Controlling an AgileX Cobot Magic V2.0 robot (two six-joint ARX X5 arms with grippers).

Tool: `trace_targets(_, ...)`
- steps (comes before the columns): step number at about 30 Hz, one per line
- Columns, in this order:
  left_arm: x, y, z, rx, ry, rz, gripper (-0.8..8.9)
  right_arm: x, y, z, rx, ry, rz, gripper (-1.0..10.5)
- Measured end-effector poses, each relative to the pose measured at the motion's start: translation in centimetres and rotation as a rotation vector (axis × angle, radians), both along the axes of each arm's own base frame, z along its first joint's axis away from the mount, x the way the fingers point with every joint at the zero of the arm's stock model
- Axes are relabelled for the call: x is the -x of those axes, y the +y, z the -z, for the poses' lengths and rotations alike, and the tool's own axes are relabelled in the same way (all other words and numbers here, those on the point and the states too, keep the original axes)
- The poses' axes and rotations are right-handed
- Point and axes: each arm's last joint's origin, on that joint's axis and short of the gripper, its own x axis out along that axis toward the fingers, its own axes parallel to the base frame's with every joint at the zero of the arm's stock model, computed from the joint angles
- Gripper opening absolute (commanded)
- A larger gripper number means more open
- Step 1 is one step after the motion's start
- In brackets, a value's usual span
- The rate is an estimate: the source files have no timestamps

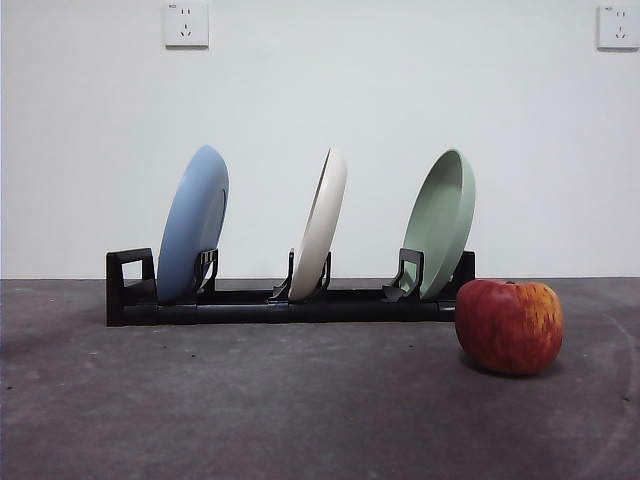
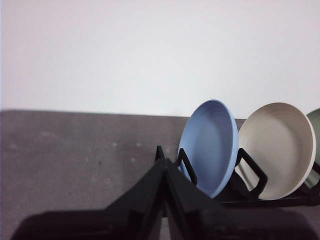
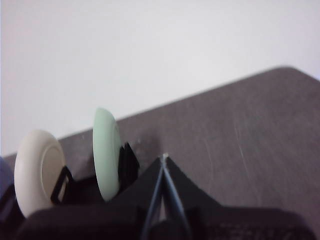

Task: Take the blue plate from the plate rack,put the plate on the table,take the apple from the table,put the apple in the plate

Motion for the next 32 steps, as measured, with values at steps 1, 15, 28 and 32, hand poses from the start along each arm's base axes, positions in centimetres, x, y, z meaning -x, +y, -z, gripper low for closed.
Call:
trace_targets(1,-0.3,0.0,-0.5,0.014,0.019,-0.001,-0.06,-0.2,0.0,-0.6,-0.001,0.032,0.0,0.0)
trace_targets(15,-5.5,-0.9,-6.5,0.185,0.371,0.298,-0.04,-5.3,0.0,-5.9,-0.021,0.395,-0.084,0.0)
trace_targets(28,-15.3,-1.6,-8.2,0.318,0.661,0.486,0.09,-11.5,0.1,-3.8,0.037,0.832,-0.33,0.0)
trace_targets(32,-19.9,-2.0,-7.4,0.384,0.733,0.524,1.17,-12.5,0.5,-2.7,0.038,0.914,-0.357,0.0)
